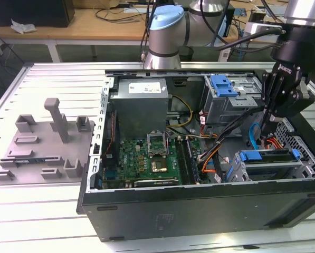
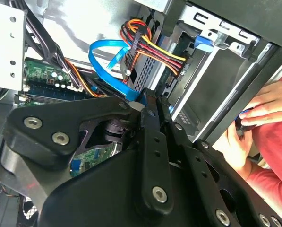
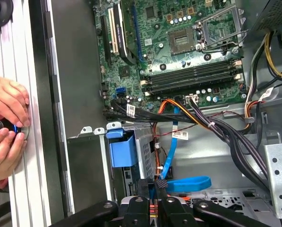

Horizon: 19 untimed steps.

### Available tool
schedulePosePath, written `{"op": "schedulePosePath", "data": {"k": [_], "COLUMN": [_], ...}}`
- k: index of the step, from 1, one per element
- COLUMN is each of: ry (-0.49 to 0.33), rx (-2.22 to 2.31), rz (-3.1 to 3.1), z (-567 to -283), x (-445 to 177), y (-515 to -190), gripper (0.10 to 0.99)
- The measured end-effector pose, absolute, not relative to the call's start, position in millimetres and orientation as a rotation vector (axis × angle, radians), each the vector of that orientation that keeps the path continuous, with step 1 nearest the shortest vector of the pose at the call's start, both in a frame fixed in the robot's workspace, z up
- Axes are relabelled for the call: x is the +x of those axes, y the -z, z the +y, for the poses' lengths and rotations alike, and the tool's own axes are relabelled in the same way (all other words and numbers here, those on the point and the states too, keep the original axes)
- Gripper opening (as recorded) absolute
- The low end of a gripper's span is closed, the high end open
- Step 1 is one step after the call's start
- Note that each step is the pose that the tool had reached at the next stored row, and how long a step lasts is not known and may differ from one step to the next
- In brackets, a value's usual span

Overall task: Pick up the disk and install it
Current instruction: 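Insert the second disk wire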

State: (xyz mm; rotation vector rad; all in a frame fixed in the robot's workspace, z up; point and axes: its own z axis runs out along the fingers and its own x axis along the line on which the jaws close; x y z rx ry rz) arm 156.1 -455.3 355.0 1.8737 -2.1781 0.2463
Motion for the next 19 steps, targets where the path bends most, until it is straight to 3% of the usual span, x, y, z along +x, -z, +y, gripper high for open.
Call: {"op": "schedulePosePath", "data": {"k": [2, 3, 19], "ry": [-0.246, -0.246, -0.276], "rx": [1.874, 1.874, 1.877], "rz": [-2.178, -2.178, -2.202], "z": [-455.5, -455.5, -455.6], "x": [156.1, 156.0, 153.3], "y": [-354.4, -354.0, -352.8], "gripper": [0.173, 0.239, 0.239]}}
